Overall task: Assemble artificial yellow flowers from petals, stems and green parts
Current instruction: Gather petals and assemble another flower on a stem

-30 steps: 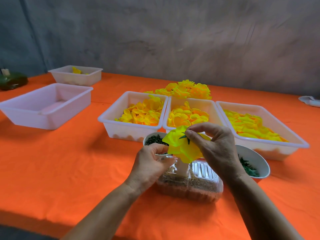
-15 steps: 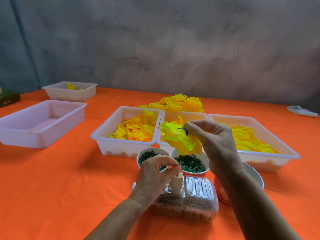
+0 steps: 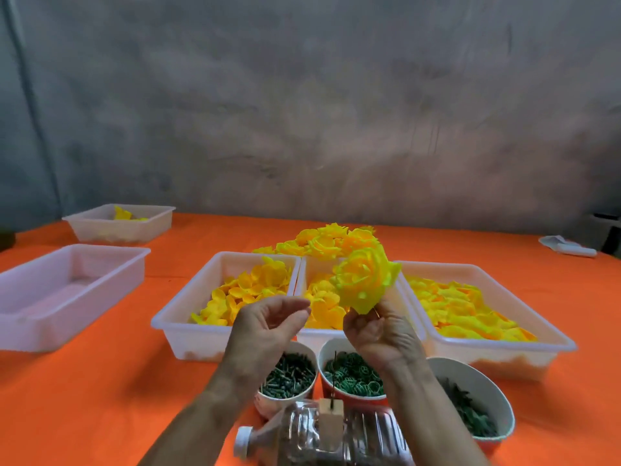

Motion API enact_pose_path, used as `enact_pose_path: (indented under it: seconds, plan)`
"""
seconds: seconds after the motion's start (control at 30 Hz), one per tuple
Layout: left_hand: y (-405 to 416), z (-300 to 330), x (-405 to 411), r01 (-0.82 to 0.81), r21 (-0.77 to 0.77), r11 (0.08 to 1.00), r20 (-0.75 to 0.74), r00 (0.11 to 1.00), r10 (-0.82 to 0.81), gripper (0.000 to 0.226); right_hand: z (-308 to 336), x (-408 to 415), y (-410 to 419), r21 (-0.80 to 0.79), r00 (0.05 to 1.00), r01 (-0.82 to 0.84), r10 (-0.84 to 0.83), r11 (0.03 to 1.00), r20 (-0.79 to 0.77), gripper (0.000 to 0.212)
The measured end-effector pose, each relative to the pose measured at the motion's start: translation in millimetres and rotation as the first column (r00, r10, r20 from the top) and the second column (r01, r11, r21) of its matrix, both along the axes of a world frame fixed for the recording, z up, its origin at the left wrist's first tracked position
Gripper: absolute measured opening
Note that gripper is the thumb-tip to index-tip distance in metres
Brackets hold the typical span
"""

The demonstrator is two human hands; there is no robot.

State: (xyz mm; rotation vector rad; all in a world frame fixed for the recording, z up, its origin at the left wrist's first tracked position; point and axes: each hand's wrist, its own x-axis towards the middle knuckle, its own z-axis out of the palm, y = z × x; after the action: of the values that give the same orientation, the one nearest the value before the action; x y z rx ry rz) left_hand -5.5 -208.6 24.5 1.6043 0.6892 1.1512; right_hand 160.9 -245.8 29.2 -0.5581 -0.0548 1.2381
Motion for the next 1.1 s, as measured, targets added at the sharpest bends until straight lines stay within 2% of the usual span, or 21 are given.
enact_pose_path:
  seconds: [0.03, 0.1, 0.2, 0.3, 0.4, 0.47, 0.53, 0.6, 0.7, 0.8, 0.83, 0.9, 0.97, 1.03, 1.1]
  plan:
    - [3, 6, 7, -0.026, -0.019, 0.999, 0.016, 1.000, 0.026, 0.011, -2, -2, 2, 0.020, 1.000, -0.020, 0.020, 1.000, -0.018, 0.016]
    - [9, 14, 20, -0.044, -0.102, 0.994, -0.011, 0.999, 0.043, 0.020, -7, -7, 6, 0.064, 0.999, -0.046, 0.048, 0.997, -0.026, 0.008]
    - [15, 24, 38, 0.036, -0.252, 0.967, -0.082, 0.995, -0.058, 0.034, -16, -8, 11, 0.129, 0.998, -0.057, 0.057, 0.990, 0.009, 0.029]
    - [21, 27, 49, 0.137, -0.357, 0.924, -0.054, 0.985, -0.167, 0.025, -23, -5, 12, 0.160, 0.998, -0.057, 0.052, 0.985, 0.035, 0.040]
    - [30, 27, 57, 0.165, -0.468, 0.868, 0.053, 0.986, -0.159, 0.015, -29, 2, 13, 0.178, 0.997, -0.057, 0.045, 0.982, 0.069, 0.055]
    - [36, 29, 59, 0.134, -0.468, 0.873, 0.087, 0.991, -0.106, 0.013, -31, 7, 15, 0.167, 0.994, -0.074, 0.059, 0.983, 0.095, 0.050]
    - [42, 30, 61, 0.086, -0.379, 0.922, 0.046, 0.996, -0.075, 0.012, -35, 13, 18, 0.126, 0.987, -0.080, 0.062, 0.989, 0.146, 0.031]
    - [48, 32, 63, 0.077, -0.270, 0.960, 0.005, 0.997, -0.079, 0.012, -40, 19, 22, 0.122, 0.968, -0.099, 0.067, 0.988, 0.241, 0.026]
    - [56, 37, 65, 0.111, -0.147, 0.983, -0.018, 0.993, -0.115, 0.013, -39, 24, 22, 0.119, 0.869, -0.112, 0.039, 0.986, 0.494, 0.019]
    - [64, 40, 70, 0.143, -0.099, 0.985, -0.009, 0.990, -0.144, 0.013, -34, 31, 22, 0.102, 0.633, -0.087, -0.025, 0.991, 0.773, 0.030]
    - [66, 41, 72, 0.146, -0.116, 0.982, 0.010, 0.989, -0.146, 0.012, -31, 32, 23, 0.116, 0.568, -0.078, -0.052, 0.990, 0.822, 0.026]
    - [71, 39, 77, 0.170, -0.231, 0.958, 0.107, 0.983, -0.149, 0.011, -26, 34, 25, 0.152, 0.482, -0.070, -0.100, 0.986, 0.870, 0.022]
    - [77, 36, 82, 0.214, -0.376, 0.902, 0.221, 0.966, -0.137, 0.018, -22, 36, 29, 0.163, 0.458, -0.043, -0.126, 0.986, 0.880, 0.017]
    - [83, 29, 85, 0.207, -0.471, 0.857, 0.227, 0.968, -0.109, 0.023, -21, 40, 35, 0.145, 0.449, -0.004, -0.127, 0.989, 0.884, 0.016]
    - [87, 20, 85, 0.188, -0.508, 0.840, 0.177, 0.978, -0.112, 0.024, -25, 45, 42, 0.117, 0.436, 0.031, -0.119, 0.993, 0.892, 0.025]
